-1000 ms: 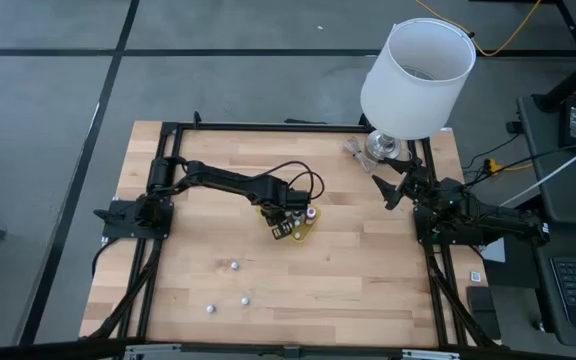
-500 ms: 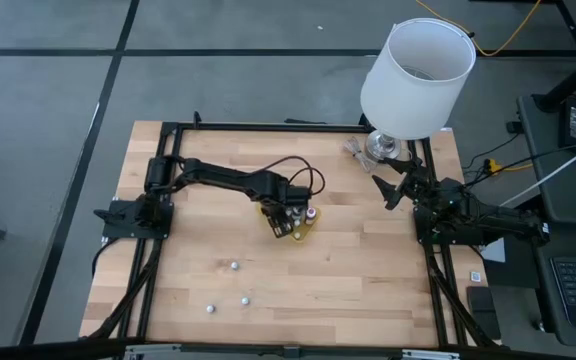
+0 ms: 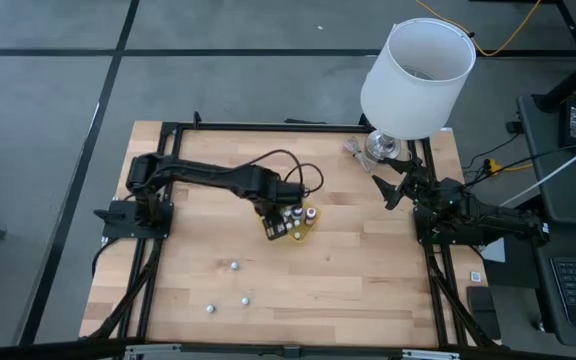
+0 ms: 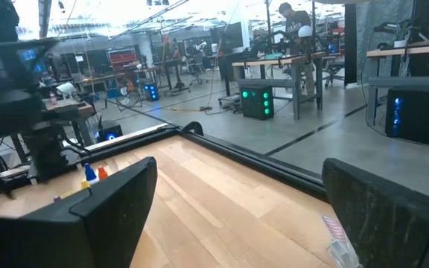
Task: Pick & Place food coloring
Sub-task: Put the small purple food coloring bottle into the yellow bin
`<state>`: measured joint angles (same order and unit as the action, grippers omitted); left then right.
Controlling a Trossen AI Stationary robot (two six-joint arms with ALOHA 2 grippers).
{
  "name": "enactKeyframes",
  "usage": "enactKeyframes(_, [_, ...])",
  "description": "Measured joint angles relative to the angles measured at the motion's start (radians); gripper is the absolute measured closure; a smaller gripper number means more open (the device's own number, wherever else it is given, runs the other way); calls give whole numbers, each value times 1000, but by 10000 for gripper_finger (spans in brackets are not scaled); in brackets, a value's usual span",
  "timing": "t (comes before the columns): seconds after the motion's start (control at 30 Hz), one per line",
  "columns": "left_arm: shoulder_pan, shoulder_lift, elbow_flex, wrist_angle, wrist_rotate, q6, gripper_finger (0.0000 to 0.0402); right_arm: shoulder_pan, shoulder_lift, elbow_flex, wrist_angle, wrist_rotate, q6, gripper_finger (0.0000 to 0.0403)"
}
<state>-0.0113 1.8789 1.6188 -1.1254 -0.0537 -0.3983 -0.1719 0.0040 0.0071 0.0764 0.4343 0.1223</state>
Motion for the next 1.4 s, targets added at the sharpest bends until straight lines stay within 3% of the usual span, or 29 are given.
enactKeyframes(0.43, [-241,-33,-15,-116,138,-21,228,0,0,0,0,0,0,22])
enactKeyframes(0.67, [-343,-33,-102,-107,123,-99,223,0,0,0,0,0,0,22])
enactKeyframes(1.07, [-428,-33,-285,22,49,-168,157,0,0,0,0,0,0,22])
enactKeyframes(1.4, [-448,-32,-386,125,20,-165,159,0,0,0,0,0,0,22])
